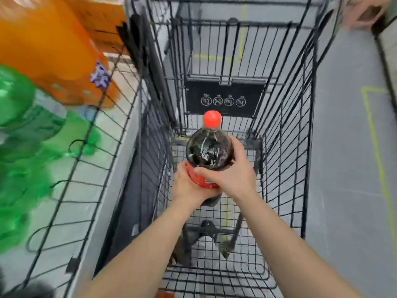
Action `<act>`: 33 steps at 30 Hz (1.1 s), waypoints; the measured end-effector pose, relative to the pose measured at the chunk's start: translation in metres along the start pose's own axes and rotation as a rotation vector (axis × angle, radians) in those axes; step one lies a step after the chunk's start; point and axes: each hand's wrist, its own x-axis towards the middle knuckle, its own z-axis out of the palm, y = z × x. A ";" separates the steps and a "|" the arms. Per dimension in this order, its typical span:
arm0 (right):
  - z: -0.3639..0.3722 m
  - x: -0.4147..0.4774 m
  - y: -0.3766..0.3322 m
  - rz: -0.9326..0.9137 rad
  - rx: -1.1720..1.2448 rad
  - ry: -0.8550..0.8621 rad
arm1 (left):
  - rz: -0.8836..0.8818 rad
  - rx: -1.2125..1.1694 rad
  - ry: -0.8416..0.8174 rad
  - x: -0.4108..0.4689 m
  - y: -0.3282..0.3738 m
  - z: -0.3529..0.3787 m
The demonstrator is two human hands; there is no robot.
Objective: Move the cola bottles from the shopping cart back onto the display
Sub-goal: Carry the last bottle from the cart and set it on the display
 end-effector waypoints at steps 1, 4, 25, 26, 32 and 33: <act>-0.006 -0.013 -0.009 -0.032 0.020 0.006 | 0.016 0.005 0.019 -0.011 0.002 -0.008; -0.019 -0.050 -0.031 -0.118 0.097 0.014 | 0.090 -0.014 0.066 -0.046 0.000 -0.035; 0.054 -0.261 -0.160 -0.657 0.413 -0.867 | 0.257 -0.871 0.035 -0.326 -0.113 -0.211; 0.064 -0.266 -0.162 -0.664 0.385 -0.950 | 0.240 -0.921 0.133 -0.336 -0.121 -0.205; 0.128 -0.311 -0.154 -0.637 0.230 -1.385 | 0.101 -1.171 0.639 -0.401 -0.159 -0.160; 0.136 -0.322 -0.149 -0.637 0.192 -1.443 | 0.084 -1.201 0.727 -0.412 -0.163 -0.152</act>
